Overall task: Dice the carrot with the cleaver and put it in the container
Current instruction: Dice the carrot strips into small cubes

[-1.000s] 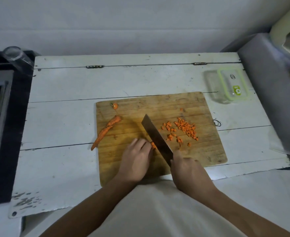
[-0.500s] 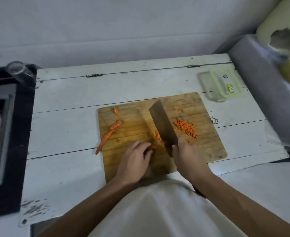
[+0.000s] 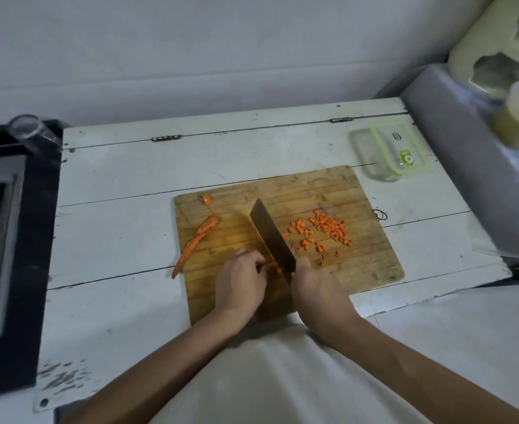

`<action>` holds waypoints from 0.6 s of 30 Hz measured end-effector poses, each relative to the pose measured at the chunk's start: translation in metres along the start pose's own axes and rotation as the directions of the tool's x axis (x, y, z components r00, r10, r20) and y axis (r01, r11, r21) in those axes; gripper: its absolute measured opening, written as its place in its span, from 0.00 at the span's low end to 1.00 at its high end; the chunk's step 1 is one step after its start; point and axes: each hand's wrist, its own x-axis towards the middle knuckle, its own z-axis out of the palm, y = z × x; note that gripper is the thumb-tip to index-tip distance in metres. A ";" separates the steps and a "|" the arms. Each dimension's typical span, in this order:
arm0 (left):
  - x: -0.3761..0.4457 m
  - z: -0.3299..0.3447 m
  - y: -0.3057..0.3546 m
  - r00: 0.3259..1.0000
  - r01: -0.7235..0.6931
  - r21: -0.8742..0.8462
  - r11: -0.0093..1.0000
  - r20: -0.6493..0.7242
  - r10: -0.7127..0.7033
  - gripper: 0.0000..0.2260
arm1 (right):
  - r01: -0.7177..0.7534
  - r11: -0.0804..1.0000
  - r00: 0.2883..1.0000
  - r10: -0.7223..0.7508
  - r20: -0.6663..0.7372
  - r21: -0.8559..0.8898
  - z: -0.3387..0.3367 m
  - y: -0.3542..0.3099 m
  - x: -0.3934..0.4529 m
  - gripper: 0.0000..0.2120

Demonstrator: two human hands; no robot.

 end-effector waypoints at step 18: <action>0.006 -0.001 -0.002 0.998 0.046 -0.027 0.999 0.043 -0.045 0.04 | 0.035 0.999 0.999 -0.035 0.031 -0.007 -0.011 0.002 -0.011 0.03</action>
